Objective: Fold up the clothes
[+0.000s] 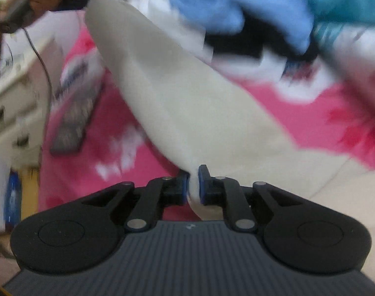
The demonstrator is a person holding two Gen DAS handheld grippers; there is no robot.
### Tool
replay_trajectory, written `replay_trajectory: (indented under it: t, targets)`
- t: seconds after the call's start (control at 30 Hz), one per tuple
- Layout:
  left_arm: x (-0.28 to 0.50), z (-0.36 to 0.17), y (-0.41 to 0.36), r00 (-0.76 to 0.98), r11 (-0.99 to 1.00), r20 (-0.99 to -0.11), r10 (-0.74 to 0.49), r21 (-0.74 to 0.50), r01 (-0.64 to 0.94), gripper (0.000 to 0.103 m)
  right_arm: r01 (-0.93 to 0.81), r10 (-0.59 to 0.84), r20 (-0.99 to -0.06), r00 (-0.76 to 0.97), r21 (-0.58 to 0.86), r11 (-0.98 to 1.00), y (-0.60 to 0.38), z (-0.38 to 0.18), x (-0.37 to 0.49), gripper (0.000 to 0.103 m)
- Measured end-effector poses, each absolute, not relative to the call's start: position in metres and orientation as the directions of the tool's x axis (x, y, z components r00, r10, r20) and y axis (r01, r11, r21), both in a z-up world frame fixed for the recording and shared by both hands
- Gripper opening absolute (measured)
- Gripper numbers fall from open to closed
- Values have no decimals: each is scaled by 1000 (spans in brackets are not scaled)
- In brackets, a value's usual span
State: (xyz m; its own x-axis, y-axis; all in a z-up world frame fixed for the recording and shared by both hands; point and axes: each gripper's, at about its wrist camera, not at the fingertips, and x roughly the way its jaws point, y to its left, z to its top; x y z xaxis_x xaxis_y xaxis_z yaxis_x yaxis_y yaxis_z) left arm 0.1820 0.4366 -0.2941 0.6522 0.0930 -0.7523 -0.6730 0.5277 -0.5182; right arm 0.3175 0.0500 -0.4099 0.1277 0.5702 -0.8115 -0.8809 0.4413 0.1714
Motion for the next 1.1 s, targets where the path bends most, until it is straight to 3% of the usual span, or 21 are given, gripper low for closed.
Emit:
replay_trajectory:
  t: [0.1,0.23,0.33,0.63,0.73,0.83,1.1]
  targets:
    - [172,-307,438,630,528,-770,101,-495,-690,10,-846,566,-823,53,264,463,48,-411,336,20]
    - [168,-301,438,653,537,-751,101,-511,-671,10,-761,669,-743,-17,443,473,24,-375,375,47]
    - [169,-290,434,671,566,-734,105,-510,-647,10,-761,693,-718,60,416,497,17,-360,417,54]
    - [163,-281,433,702,559,-706,96,-545,-625,10,-804,364,-927,86,152,575,19,-415,514,51]
    - [161,-281,434,707,551,-701,93,-555,-623,10,-740,333,-942,34,201,642,-16,-424,508,35]
    - [158,-282,433,707,549,-701,89,-558,-622,10,-700,349,-936,52,215,681,-45,-412,475,29]
    - [154,-288,428,687,550,-723,78,-544,-634,10,-742,308,-942,136,110,661,-56,-394,411,31]
